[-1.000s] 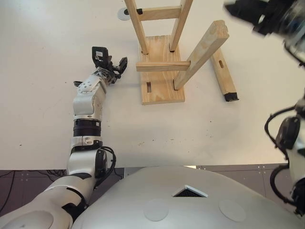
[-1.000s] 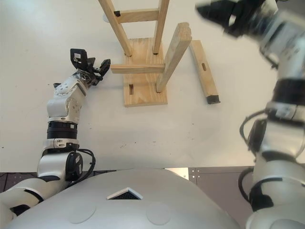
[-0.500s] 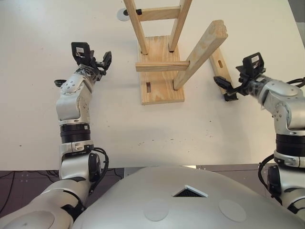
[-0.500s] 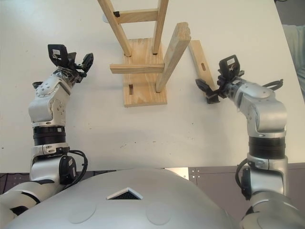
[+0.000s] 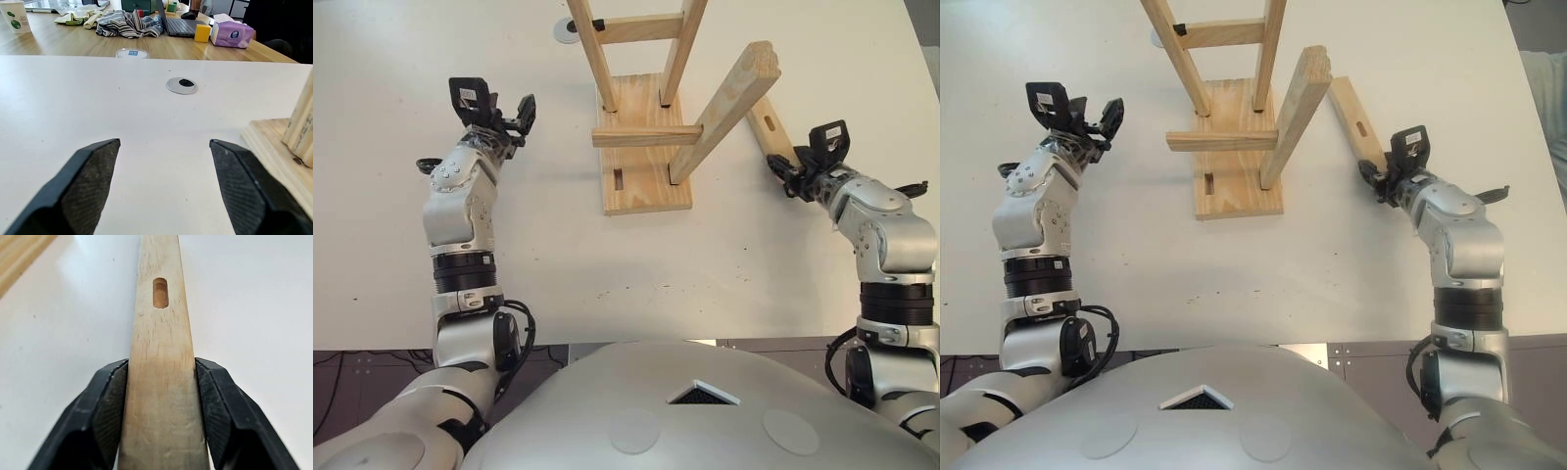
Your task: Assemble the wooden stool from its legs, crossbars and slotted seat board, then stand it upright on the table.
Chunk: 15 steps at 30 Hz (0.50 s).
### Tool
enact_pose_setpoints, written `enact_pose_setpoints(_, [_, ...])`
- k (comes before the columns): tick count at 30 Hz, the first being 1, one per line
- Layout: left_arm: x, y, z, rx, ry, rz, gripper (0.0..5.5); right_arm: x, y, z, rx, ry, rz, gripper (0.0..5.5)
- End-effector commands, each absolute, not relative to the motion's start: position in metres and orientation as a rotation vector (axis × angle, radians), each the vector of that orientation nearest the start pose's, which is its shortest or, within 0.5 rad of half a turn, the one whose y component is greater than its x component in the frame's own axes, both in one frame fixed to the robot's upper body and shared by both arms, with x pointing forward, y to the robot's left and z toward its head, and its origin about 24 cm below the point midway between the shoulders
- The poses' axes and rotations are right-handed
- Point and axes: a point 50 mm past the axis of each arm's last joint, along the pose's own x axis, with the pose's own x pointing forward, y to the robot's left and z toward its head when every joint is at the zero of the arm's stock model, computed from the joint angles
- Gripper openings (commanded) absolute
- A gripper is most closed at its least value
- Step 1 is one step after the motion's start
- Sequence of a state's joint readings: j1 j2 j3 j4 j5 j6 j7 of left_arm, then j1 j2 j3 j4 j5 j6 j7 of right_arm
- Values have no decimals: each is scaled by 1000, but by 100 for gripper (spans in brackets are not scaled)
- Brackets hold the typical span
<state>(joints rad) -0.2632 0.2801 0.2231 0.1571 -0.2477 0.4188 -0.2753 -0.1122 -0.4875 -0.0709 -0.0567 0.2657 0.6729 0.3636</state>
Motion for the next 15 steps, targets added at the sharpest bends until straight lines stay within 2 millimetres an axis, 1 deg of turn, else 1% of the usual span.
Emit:
enact_pose_setpoints(1, [306, 237, 96, -177, 94, -153, 335, 295, -231, 105, -51, 214, 289, 202])
enact_pose_setpoints(4, [308, 239, 129, -289, -46, -256, 335, 314, -222, 153, 70, 13, 393, 202])
enact_pose_setpoints(6, [303, 236, 155, -399, -154, -377, 335, 320, -211, 184, 160, -87, 524, 202])
enact_pose_setpoints(7, [301, 234, 165, -441, -191, -432, 335, 320, -207, 193, 186, -113, 575, 202])
enact_pose_setpoints(8, [295, 230, 182, -512, -255, -533, 335, 321, -199, 208, 228, -151, 659, 202])
enact_pose_setpoints(10, [282, 218, 214, -603, -354, -742, 335, 321, -184, 234, 297, -212, 826, 202])
enact_pose_setpoints(12, [270, 196, 241, -647, -426, -958, 335, 314, -163, 257, 383, -240, 1057, 202])
enact_pose_setpoints(13, [266, 186, 250, -661, -446, -1039, 335, 311, -155, 264, 419, -243, 1139, 202])
enact_pose_setpoints(15, [264, 171, 261, -691, -464, -1129, 335, 305, -144, 269, 476, -227, 1257, 202])
